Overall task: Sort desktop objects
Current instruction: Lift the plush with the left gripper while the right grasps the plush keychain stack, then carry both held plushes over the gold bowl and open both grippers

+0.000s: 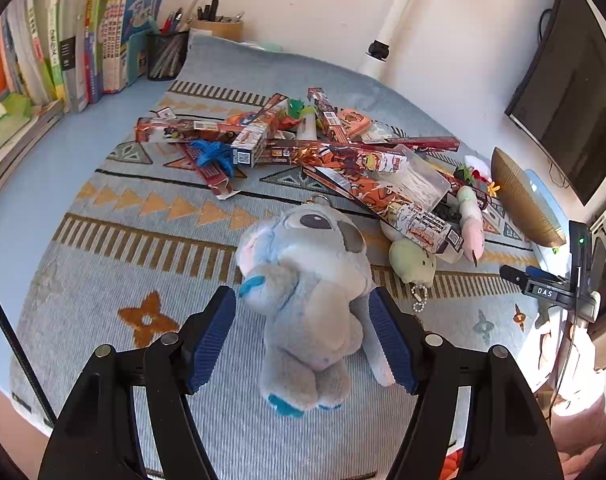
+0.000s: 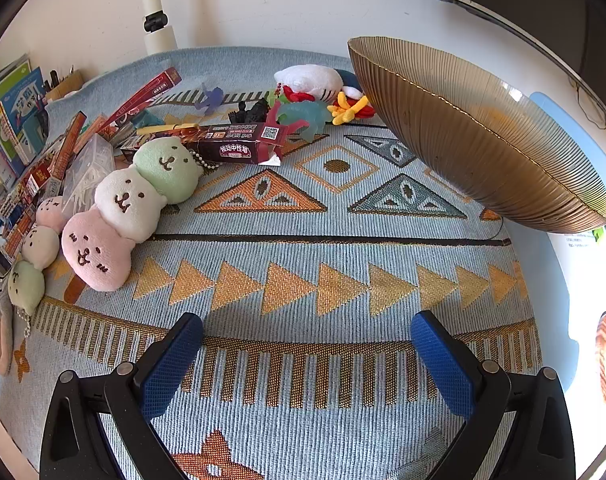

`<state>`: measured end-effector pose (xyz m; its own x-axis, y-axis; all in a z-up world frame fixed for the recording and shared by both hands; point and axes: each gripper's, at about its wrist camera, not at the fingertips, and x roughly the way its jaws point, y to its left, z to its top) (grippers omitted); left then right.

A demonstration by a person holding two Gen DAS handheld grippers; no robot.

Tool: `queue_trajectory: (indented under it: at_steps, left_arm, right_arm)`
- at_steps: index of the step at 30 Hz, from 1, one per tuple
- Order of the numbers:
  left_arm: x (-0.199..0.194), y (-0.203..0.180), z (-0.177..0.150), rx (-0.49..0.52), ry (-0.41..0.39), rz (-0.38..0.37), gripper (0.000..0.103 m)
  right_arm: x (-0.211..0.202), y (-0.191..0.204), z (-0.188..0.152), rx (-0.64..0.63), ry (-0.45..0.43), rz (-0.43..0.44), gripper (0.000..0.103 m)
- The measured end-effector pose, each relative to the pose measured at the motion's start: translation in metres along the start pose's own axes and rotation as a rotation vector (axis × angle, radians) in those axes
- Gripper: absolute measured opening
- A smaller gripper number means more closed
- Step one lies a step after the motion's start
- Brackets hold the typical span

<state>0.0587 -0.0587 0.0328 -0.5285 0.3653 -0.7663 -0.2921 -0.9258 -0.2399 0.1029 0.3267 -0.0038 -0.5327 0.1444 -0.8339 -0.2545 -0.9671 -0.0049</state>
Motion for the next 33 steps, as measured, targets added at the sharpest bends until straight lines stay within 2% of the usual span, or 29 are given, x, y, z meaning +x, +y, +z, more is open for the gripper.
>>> queue_trajectory:
  at_steps: [2,3,4,5,6,8,11,14,15,16,17,20,22,23,25,30,33]
  left_arm:
    - [0.024,-0.007,0.005,0.009,0.054,0.04,0.067]
    - [0.031,-0.008,0.004,-0.002,0.05,0.01,0.067]
    - [0.033,-0.009,0.003,-0.021,0.028,-0.031,0.062]
    - [0.033,-0.01,0.001,-0.037,0.003,-0.061,0.052]
    - [0.032,-0.013,-0.001,-0.042,-0.015,-0.054,0.05]
    - [0.028,-0.019,-0.005,-0.032,-0.052,-0.034,0.044]
    - [0.02,-0.017,-0.014,-0.061,-0.12,-0.06,0.043]
    - [0.011,-0.008,-0.023,-0.131,-0.201,-0.15,0.043]
    - [0.01,-0.006,-0.023,-0.145,-0.214,-0.152,0.043]
    - [0.01,-0.005,-0.024,-0.15,-0.221,-0.142,0.043]
    - [0.011,-0.005,-0.025,-0.15,-0.221,-0.128,0.043]
    - [0.016,-0.003,-0.027,-0.155,-0.208,-0.113,0.043]
    - [0.02,0.001,-0.029,-0.169,-0.202,-0.114,0.043]
    - [0.022,0.002,-0.031,-0.173,-0.199,-0.115,0.043]
    - [0.023,0.004,-0.033,-0.187,-0.204,-0.128,0.043]
    - [0.023,0.006,-0.033,-0.181,-0.2,-0.133,0.043]
    - [0.019,0.005,-0.033,-0.174,-0.196,-0.121,0.043]
  right_arm:
    - [0.0,-0.001,-0.001,0.001,0.0,0.001,0.103]
    - [-0.001,-0.001,-0.002,0.002,-0.001,0.002,0.103]
    - [-0.001,-0.002,-0.003,0.004,-0.002,0.004,0.103]
    - [-0.003,-0.003,-0.004,0.008,-0.004,0.01,0.103]
    - [-0.004,-0.005,-0.005,0.017,-0.007,0.021,0.103]
    - [-0.01,-0.012,-0.003,0.08,-0.017,0.122,0.103]
    - [-0.011,-0.01,0.01,0.236,0.009,0.365,0.103]
    - [-0.007,0.015,0.027,0.272,0.042,0.447,0.101]
    - [-0.008,0.025,0.031,0.265,0.051,0.459,0.096]
    - [-0.006,0.035,0.036,0.252,0.059,0.47,0.086]
    - [-0.003,0.046,0.038,0.244,0.067,0.477,0.082]
    - [0.011,0.063,0.044,0.261,0.097,0.466,0.082]
    - [0.013,0.071,0.049,0.239,0.063,0.405,0.081]
    - [0.015,0.075,0.051,0.219,0.05,0.383,0.074]
    - [0.016,0.077,0.047,0.191,0.05,0.391,0.052]
    - [0.001,0.049,0.028,0.261,0.016,0.476,0.05]
    - [-0.015,0.032,0.018,0.276,-0.026,0.463,0.05]
